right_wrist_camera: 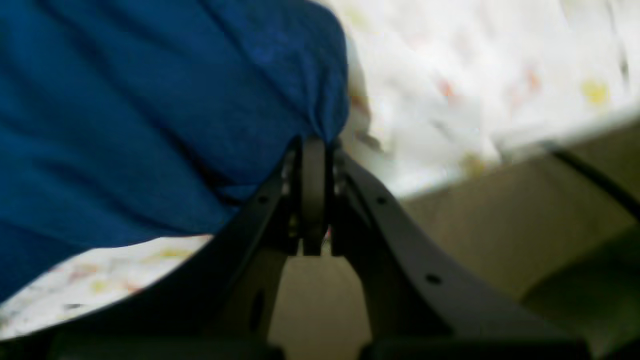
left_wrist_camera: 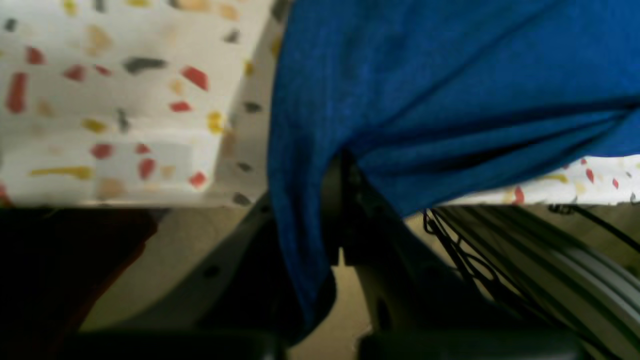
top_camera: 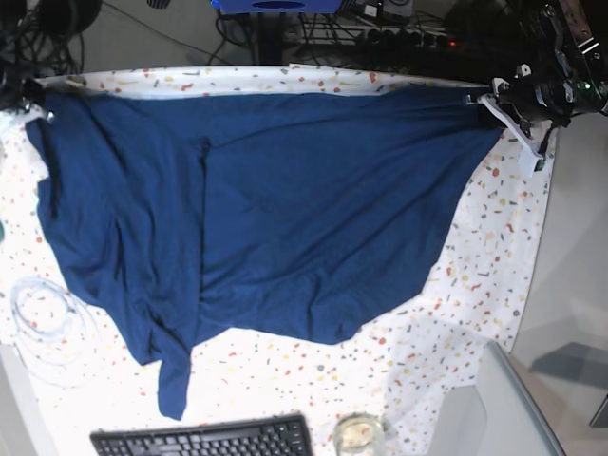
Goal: Layout the t-shirt on the table in an organized manner, then fold the t-shirt properly
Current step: 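Lower the shirt flat onto the cloth with both grippers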
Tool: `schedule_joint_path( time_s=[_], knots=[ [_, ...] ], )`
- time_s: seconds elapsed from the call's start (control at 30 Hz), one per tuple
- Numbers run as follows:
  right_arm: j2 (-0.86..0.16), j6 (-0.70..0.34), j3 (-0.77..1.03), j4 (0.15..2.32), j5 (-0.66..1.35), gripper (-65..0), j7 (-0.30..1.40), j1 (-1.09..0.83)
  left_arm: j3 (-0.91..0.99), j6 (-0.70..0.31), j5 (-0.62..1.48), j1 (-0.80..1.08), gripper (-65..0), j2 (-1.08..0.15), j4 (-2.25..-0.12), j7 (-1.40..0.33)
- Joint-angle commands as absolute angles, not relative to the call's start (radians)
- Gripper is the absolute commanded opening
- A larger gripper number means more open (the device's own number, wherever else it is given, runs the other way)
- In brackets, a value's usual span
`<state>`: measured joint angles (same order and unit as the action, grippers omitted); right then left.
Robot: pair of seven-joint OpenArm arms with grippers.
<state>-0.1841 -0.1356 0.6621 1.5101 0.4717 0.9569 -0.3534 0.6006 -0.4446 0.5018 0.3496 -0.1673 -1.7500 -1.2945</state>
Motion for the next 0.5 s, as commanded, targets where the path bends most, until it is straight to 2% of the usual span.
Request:
schedule_joint_path(
  time_s=[0.0,0.43,0.47],
  knots=[
    [-0.200,-0.136,0.668,1.512,0.484,-65.0,0.928,-0.348,0.607,-0.447,0.503,0.348,-65.0,-0.179,-1.764,-1.282],
    [-0.194,-0.136,0.673,1.517,0.484,-63.9,0.909,-0.348,0.608,-0.443,0.503,0.349,-65.0,-0.179,-1.764,-1.285],
    [-0.193,-0.136,0.673,1.524,0.484,-63.3,0.909,-0.348,0.608,-0.443,0.503,0.351,-60.9,-0.179,-1.764,-1.285]
  ],
)
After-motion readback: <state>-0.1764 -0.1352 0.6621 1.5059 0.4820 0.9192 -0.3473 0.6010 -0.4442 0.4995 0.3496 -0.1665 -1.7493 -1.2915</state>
